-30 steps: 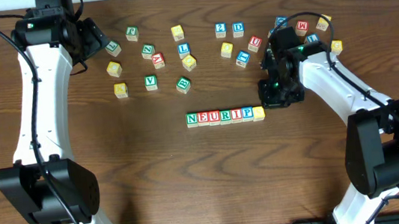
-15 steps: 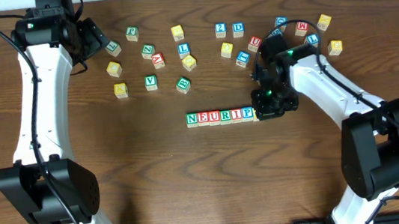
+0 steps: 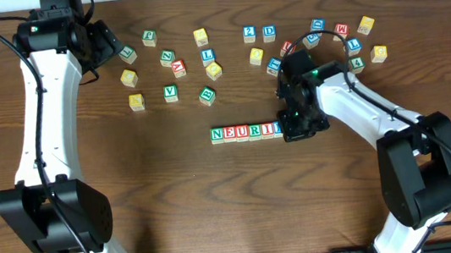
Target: Spell out NEURIPS
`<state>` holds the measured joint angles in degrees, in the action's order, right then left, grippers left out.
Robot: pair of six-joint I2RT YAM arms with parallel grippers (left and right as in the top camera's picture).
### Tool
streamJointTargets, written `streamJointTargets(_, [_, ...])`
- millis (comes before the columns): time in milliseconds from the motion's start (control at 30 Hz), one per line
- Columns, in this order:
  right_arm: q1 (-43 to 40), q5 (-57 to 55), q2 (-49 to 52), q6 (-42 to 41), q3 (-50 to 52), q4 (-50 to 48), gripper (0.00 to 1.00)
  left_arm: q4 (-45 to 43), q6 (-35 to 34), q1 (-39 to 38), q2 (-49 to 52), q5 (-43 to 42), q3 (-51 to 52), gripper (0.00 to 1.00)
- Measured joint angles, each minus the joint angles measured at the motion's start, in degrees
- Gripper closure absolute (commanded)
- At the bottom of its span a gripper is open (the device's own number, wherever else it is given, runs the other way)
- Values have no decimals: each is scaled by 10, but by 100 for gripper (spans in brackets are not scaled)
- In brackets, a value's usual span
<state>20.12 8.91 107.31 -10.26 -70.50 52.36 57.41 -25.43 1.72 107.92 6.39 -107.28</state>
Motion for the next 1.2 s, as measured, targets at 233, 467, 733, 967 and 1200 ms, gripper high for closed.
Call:
streamJointTargets(233, [1,-19,0,0,5,-18,99,0,0,0,0,0,0,2])
streamJointTargets(467, [1,-23,0,0,5,-19,99,0,0,0,0,0,0,3])
streamJointTargets(733, [0,-17,-16,-1,5,-11,99,0,0,0,0,0,0,2])
streamJointTargets(967, [-10,-41,-84,-20,2,-12,99,0,0,0,0,0,0,2])
streamJointTargets(1200, [-31,-64,-73,-44,4,-39,99,0,0,0,0,0,0,2])
